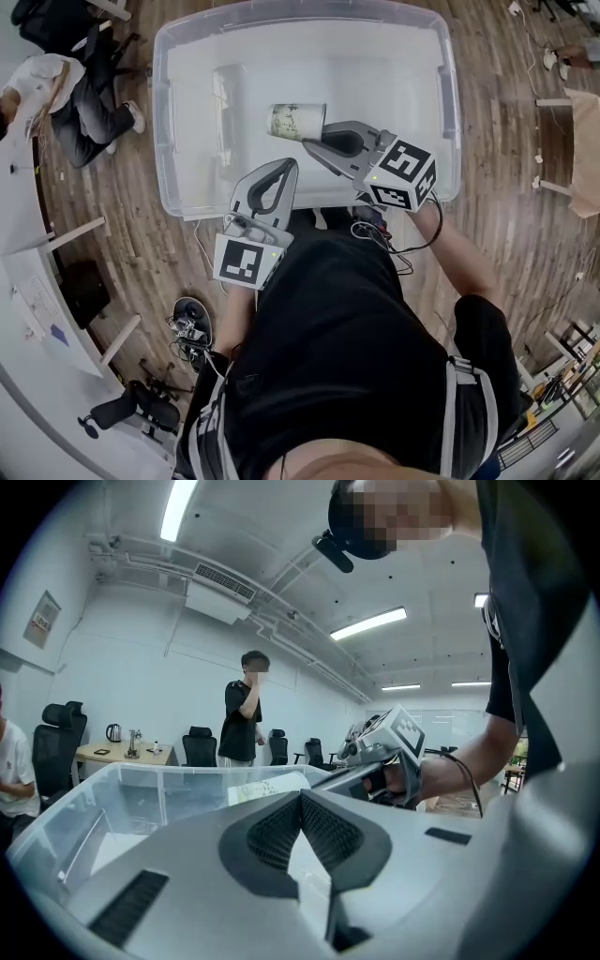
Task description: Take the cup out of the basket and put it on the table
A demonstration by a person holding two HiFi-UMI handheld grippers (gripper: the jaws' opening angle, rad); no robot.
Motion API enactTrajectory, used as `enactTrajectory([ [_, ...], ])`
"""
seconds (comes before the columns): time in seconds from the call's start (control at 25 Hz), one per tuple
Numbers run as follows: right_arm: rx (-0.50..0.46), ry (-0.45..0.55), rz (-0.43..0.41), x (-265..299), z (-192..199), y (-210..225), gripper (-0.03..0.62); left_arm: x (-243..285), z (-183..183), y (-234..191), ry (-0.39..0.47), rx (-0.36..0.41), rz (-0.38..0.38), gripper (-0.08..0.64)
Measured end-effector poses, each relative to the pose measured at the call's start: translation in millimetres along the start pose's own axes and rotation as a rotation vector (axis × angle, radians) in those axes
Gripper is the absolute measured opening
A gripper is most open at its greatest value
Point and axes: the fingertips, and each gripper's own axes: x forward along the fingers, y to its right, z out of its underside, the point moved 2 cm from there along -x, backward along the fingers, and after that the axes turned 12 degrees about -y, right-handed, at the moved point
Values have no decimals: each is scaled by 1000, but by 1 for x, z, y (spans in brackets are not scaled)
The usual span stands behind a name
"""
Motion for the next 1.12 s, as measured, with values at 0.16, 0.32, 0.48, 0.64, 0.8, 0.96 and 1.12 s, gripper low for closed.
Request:
enactTrajectory([
  [0.16,2,50,47,-24,1,-5,20,5,-1,13,1,6,18,18],
  [0.32,-11,102,115,-43,1,-10,20,11,-1,19,-2,6,28,18],
  [0.48,-6,165,152,-63,2,-15,20,21,-3,30,-1,9,39,18],
  [0.64,-41,194,234,-89,10,-13,20,34,-13,48,-1,18,22,18],
  [0.8,-87,200,261,-112,22,-9,20,47,-17,66,-18,18,-12,18],
  [0.96,-114,222,262,-127,26,-2,21,52,-16,80,10,18,-32,18],
  [1.12,-135,250,263,-130,28,-8,20,47,-8,88,-16,7,-52,18],
])
